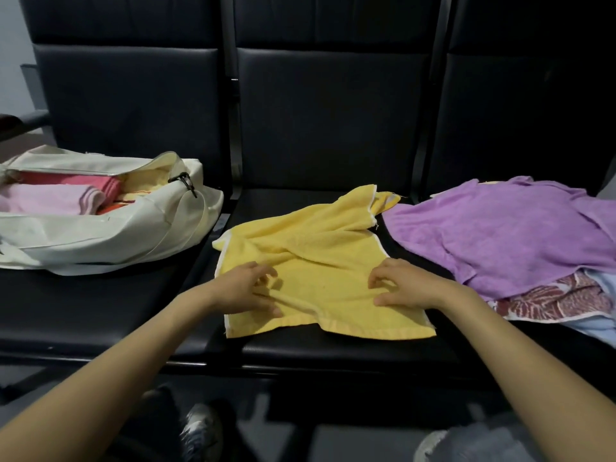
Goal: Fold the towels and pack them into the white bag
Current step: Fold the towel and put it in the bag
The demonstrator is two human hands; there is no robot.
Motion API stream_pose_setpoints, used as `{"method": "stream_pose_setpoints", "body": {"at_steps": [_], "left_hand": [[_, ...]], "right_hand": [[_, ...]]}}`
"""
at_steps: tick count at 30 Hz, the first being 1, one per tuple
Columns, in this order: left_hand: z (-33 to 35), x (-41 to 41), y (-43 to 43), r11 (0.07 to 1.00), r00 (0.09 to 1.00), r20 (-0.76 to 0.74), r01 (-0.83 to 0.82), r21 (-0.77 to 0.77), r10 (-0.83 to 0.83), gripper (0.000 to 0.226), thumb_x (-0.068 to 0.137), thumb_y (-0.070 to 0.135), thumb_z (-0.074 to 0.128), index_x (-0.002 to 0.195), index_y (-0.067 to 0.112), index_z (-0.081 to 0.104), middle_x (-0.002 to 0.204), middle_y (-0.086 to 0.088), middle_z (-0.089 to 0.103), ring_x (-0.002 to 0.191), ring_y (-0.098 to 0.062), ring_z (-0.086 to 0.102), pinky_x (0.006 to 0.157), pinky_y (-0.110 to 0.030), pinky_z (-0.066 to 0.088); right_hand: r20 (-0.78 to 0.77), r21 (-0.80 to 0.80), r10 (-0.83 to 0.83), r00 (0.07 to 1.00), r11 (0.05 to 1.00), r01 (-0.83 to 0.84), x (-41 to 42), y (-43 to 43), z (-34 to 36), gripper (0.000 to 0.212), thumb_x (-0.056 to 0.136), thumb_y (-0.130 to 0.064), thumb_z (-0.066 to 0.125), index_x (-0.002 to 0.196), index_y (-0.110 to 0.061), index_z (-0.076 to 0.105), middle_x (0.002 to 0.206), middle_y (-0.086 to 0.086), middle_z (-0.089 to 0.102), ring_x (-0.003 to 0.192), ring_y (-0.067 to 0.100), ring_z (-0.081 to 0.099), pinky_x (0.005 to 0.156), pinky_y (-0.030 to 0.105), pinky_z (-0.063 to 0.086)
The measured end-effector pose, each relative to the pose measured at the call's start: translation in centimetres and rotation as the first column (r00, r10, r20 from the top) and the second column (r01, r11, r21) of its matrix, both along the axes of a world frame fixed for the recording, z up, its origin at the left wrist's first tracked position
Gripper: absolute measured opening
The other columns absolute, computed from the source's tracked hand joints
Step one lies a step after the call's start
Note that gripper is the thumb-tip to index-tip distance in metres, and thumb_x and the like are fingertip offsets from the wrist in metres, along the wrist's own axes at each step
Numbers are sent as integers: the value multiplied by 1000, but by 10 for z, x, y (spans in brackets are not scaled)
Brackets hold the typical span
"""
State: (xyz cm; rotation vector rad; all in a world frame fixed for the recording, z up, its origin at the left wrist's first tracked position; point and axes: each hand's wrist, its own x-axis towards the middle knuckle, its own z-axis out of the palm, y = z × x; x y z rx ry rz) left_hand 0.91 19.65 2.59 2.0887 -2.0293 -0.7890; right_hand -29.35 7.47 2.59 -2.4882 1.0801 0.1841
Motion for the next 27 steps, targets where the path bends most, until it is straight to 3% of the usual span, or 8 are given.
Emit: {"method": "stream_pose_setpoints", "body": {"at_steps": [3,5,7,10,12,19,24,27], "left_hand": [[0,3,2,997,999,33,30,76,-33,57,72,63,68,106,18,64,105,4,54,94,-11,52,82,-24,42],[4,5,4,996,994,-100,-41,81,49,74,63,81,58,92,14,67,87,3,59,79,-10,54,73,-23,43],[5,7,4,982,958,-220,-187,5,183,62,69,76,60,89,18,68,84,4,63,77,-11,59,71,-23,47],[-1,15,-2,942,958,-59,-286,-175,280,36,81,50,69,104,23,62,99,0,62,81,-14,59,73,-28,52],[-6,18,-6,963,960,139,-222,-153,243,51,81,43,71,125,27,52,115,-3,52,92,-17,56,85,-32,50],[-20,32,-23,967,938,283,-140,-214,198,34,81,48,68,104,22,67,116,6,46,118,-20,40,96,-30,36],[-13,20,-20,977,981,78,-165,-138,177,50,86,61,54,86,12,65,106,7,49,94,-13,51,79,-26,40],[-13,18,-21,923,946,-16,-318,-218,322,50,93,57,43,87,11,58,83,-1,60,77,-20,59,67,-32,45]], "right_hand": [[-42,-22,42,998,999,-43,0,0,3,12,87,-37,67,89,-27,59,107,-8,52,100,9,47,87,23,40],[-41,90,-4,999,996,8,-1,0,10,26,83,-45,68,78,-20,63,89,-6,58,80,8,51,74,24,41],[-1,167,-79,997,983,78,-2,0,15,35,83,-55,64,76,-21,65,78,-7,61,72,9,53,70,26,42],[35,115,-168,985,980,163,2,1,13,28,89,-45,62,111,-27,61,90,-8,63,79,8,61,75,24,47],[-5,47,-135,991,990,136,5,-3,7,47,88,-40,66,131,-31,49,105,-5,55,93,11,58,85,27,48],[40,-66,-37,999,997,39,17,-13,-8,18,87,-30,66,87,-14,57,107,2,48,115,21,46,90,30,41],[-8,82,-154,988,985,154,14,-12,7,35,85,-39,61,68,-16,41,70,-5,42,67,14,40,59,25,31],[-8,84,-238,971,968,238,18,-12,9,46,91,-63,44,100,-19,56,88,-6,58,80,12,55,70,27,43]]}}
